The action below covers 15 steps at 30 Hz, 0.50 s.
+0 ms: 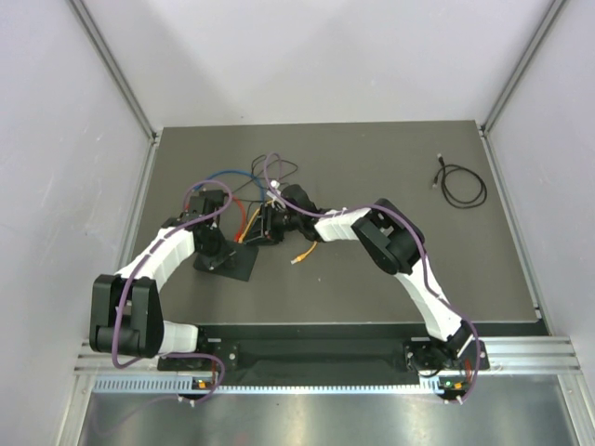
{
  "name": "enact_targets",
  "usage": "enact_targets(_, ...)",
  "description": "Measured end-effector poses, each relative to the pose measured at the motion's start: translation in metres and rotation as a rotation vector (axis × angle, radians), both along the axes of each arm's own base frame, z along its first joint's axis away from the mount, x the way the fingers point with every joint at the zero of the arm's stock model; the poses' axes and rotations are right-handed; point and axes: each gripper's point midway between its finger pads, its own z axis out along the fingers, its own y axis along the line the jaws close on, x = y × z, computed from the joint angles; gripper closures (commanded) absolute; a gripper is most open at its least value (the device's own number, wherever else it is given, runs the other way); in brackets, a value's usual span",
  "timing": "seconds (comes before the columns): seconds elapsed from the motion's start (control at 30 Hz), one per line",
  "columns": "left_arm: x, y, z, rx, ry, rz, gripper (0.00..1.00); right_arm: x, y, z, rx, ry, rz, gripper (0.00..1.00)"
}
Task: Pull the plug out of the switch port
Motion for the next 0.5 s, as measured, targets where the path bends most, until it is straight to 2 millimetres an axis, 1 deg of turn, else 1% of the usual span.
enact_targets(0.03, -0.0001, -0.0003, 0.0001, -0.002, 0.000, -0.001, 1.00, -0.0001, 0.0003, -0.0014, 0.002, 0.002, 0.001, 0.69)
enact_targets(0.17, -0.0002, -0.0001, 0.0000, 0.000, -0.001, -0.008, 1.00, -0.0012, 0.0009, -0.0101, 0.005, 0.027, 0.000, 0.70)
enact_targets(0.37, -0.0014, -0.0012, -0.0027, -0.004, 0.012, -0.015, 1.00, -0.0012, 0.0016, -0.0100, 0.009, 0.032, -0.002, 0.70)
enact_targets(0.5, -0.0015, -0.0018, -0.0038, -0.008, 0.016, -0.020, 1.00, 0.0000, 0.0034, -0.0089, 0.025, 0.040, -0.010, 0.74)
